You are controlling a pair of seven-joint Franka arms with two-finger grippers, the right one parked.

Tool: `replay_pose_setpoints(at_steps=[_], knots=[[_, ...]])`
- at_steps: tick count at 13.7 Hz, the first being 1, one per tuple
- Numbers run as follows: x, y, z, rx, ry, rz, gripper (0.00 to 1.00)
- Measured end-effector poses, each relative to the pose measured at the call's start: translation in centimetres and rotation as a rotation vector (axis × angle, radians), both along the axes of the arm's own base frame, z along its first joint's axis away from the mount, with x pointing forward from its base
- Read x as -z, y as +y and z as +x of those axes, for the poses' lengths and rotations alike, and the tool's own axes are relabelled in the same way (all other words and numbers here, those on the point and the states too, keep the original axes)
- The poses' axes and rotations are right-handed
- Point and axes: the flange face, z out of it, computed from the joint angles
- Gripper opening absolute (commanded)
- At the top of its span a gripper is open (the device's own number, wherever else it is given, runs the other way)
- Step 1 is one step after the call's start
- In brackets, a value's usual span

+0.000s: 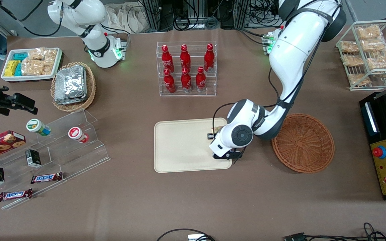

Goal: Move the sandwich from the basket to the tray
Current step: 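Carry the sandwich with the left gripper over the cream tray, then lower the sandwich onto the tray and open the left gripper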

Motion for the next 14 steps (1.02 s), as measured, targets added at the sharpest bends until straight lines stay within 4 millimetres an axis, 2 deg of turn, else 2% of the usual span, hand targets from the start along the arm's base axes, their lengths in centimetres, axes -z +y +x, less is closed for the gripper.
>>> replay_pose_setpoints(at_steps=[1,3,8,10,12,14], knots=[[0.2,0.0,0.0,0.0,0.003,0.001,0.52],[0.2,0.0,0.0,0.002,0.001,-0.001,1.0],[-0.4,0.1,0.6,0.004,-0.013,-0.009,1.0],[-1.7,0.4,1.5,-0.006,-0.037,-0.017,1.0],[-5.1,1.2,2.7,-0.02,-0.073,-0.026,1.0],[-10.4,4.1,4.1,-0.045,-0.087,-0.014,1.0]])
